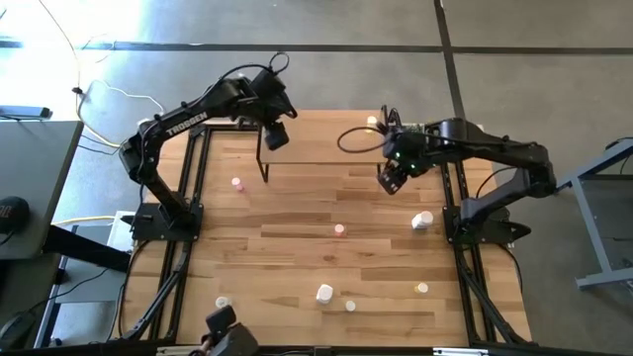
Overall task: Pick and place medicine bottles onto shelf by color
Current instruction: Put the bottom white pill bottle on the shelf
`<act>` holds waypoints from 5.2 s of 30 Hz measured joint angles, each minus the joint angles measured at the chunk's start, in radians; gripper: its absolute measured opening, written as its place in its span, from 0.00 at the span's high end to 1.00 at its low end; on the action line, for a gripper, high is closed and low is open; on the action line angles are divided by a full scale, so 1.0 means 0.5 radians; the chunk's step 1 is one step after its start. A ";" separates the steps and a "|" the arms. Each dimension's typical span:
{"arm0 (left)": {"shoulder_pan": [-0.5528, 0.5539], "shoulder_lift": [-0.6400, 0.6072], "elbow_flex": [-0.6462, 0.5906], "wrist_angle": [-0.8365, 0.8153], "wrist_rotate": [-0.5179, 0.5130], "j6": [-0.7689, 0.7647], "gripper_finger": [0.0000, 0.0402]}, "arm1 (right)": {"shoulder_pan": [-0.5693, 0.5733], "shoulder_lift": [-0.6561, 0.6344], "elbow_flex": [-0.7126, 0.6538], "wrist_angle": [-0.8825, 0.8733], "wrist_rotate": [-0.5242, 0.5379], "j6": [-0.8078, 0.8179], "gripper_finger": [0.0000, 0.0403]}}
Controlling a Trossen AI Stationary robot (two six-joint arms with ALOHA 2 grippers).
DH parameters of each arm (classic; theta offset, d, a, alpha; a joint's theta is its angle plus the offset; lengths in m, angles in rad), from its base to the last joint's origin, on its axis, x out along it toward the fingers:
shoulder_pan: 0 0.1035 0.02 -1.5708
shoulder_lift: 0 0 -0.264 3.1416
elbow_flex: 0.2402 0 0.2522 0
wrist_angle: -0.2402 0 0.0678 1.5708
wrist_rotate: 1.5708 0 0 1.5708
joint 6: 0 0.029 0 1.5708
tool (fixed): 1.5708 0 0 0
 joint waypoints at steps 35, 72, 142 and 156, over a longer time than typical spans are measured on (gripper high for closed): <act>-0.803 -0.851 -0.599 0.301 0.513 -0.495 0.54 | 0.721 0.344 -0.002 0.573 -0.134 0.345 0.51; -1.887 -1.218 -0.827 0.424 -0.174 -1.622 0.54 | 0.884 0.727 -0.002 1.425 -0.530 -1.172 0.36; -1.889 -1.216 -0.827 0.392 -0.745 -1.504 0.54 | 0.883 1.144 -0.002 1.687 -0.606 -1.438 0.62; -1.722 -1.216 -0.827 0.393 -0.811 -1.140 0.54 | 0.372 0.674 0.001 1.637 -0.254 -1.224 0.61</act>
